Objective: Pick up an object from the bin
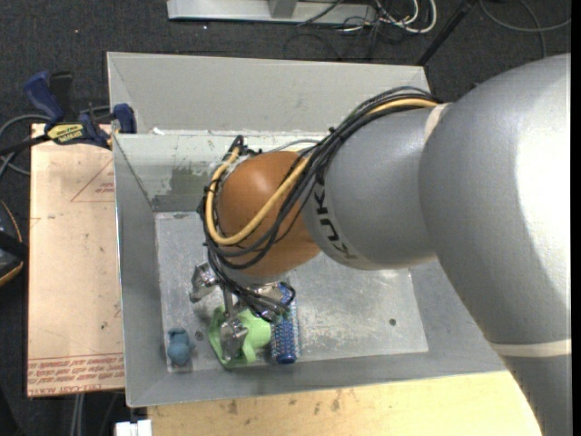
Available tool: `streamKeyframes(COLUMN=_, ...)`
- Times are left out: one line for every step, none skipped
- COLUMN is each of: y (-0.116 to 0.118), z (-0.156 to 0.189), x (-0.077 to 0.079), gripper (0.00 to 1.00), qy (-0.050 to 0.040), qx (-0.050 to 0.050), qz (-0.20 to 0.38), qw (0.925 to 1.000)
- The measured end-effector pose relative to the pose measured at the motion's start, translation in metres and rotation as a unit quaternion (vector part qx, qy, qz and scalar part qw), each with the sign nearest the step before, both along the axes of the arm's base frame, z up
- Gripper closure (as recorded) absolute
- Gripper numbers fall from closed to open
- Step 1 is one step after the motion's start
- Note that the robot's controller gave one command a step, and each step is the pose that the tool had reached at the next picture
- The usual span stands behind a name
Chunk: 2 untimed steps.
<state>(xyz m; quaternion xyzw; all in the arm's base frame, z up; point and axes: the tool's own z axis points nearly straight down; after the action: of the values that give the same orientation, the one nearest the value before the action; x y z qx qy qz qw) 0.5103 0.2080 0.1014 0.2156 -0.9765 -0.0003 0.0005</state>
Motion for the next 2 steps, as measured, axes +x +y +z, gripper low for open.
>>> streamKeyframes(y=0.038, z=-0.0061, x=0.0006, gripper=0.0, qy=-0.0013, qx=0.001, qz=0.152, qw=0.9884)
streamKeyframes(y=0.0371, z=-0.0062, x=0.0008, gripper=1.0, qy=-0.0007, qx=0.001, qz=0.151, qw=0.9886)
